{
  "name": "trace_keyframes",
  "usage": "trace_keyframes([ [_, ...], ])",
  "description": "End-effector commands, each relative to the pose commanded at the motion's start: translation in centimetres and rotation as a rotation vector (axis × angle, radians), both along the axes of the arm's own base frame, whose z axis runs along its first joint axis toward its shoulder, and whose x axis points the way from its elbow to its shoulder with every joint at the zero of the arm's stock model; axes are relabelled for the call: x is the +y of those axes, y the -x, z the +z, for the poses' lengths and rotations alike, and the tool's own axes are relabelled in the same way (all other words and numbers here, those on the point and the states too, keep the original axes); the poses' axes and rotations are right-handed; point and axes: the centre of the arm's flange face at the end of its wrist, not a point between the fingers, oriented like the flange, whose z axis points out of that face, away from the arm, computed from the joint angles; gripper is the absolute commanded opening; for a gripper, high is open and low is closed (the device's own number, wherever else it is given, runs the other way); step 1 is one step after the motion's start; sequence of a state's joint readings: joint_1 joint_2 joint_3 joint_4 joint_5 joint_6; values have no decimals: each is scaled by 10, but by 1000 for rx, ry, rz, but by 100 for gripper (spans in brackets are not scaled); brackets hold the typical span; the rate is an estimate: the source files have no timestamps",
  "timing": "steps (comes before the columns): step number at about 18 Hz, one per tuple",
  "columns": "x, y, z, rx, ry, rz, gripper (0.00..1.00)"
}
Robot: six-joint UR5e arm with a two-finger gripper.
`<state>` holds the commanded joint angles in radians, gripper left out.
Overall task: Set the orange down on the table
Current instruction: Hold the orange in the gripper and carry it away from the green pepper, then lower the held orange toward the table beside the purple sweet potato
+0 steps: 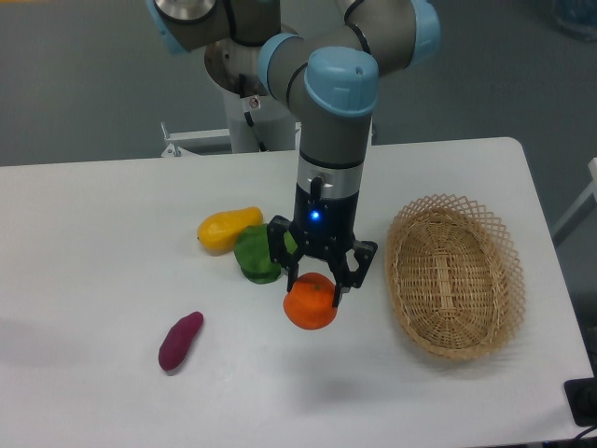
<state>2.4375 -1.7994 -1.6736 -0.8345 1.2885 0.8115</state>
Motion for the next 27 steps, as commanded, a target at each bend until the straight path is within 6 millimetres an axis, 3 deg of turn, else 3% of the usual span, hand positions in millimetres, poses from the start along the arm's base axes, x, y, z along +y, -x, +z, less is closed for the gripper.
trace_keyframes([
  [5, -3, -1, -10, 16, 46, 13, 62],
  [7, 8, -15, -18, 48, 97, -5, 62],
  [9, 11, -15, -32, 58, 143, 3, 62],
  [12, 12, -32, -59, 65, 215, -15, 62],
  [16, 27, -34, -99, 69, 270, -23, 62],
  [18, 40, -46, -120, 99, 332, -31, 62],
  [22, 54, -50, -140, 59, 288, 165, 62],
  [27, 74, -66, -163, 20, 293, 233, 62],
])
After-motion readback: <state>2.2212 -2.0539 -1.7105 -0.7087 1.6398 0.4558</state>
